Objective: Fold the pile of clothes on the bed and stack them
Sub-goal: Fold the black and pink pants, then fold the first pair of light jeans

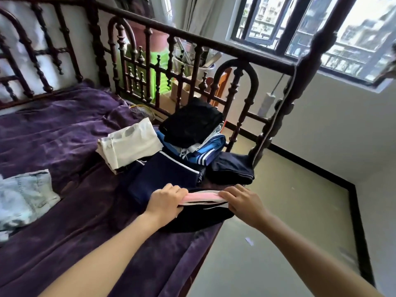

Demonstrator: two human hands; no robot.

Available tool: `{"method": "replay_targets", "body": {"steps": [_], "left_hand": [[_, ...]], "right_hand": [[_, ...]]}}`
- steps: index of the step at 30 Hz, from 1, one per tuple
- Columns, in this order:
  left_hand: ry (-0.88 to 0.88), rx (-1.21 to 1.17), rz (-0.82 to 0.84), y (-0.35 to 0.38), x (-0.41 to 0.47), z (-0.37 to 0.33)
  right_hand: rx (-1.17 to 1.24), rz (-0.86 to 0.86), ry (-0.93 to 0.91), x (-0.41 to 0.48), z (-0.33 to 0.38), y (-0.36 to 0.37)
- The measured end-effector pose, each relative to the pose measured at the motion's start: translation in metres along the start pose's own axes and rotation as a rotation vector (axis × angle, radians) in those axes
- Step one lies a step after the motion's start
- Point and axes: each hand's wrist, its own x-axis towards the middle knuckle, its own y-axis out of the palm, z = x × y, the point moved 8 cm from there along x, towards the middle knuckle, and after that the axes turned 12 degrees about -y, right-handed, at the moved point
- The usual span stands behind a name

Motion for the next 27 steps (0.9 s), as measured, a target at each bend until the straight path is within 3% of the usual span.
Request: {"method": "replay_targets", "body": {"steps": [5, 13, 15, 18, 19, 21, 27], "left_hand": [[0.015, 0.076, -0.010, 0.030, 0.094, -0.031], [-0.003, 0.071, -0.276, 0.072, 0.264, -0.094], [-0.117, 0.119, -0.072, 0.123, 0.280, -0.093], [-0.313, 0.239, 0.536, 0.222, 0.259, -0.080], [-0.355, 0.256, 0.694, 0.244, 0.246, -0.077], [-0.361, 0.281, 0.775, 0.260, 0.233, -0.075], [-0.401, 0.261, 0.662, 0.236, 0.240, -0.061]], "right_hand": [[-0.027, 0.005, -0.004, -0.002, -0.103, 0.020], [-0.085, -0.178, 0.173, -0.025, -0.279, 0.047], [0.001, -0.024, 0.244, -0.039, -0.291, 0.101], [0.177, 0.501, 0.367, -0.070, -0.293, 0.201], [0.248, 0.600, 0.391, -0.080, -0.288, 0.220], [0.352, 0.702, 0.382, -0.089, -0.278, 0.245], [0.392, 0.686, 0.279, -0.045, -0.277, 0.245]]}}
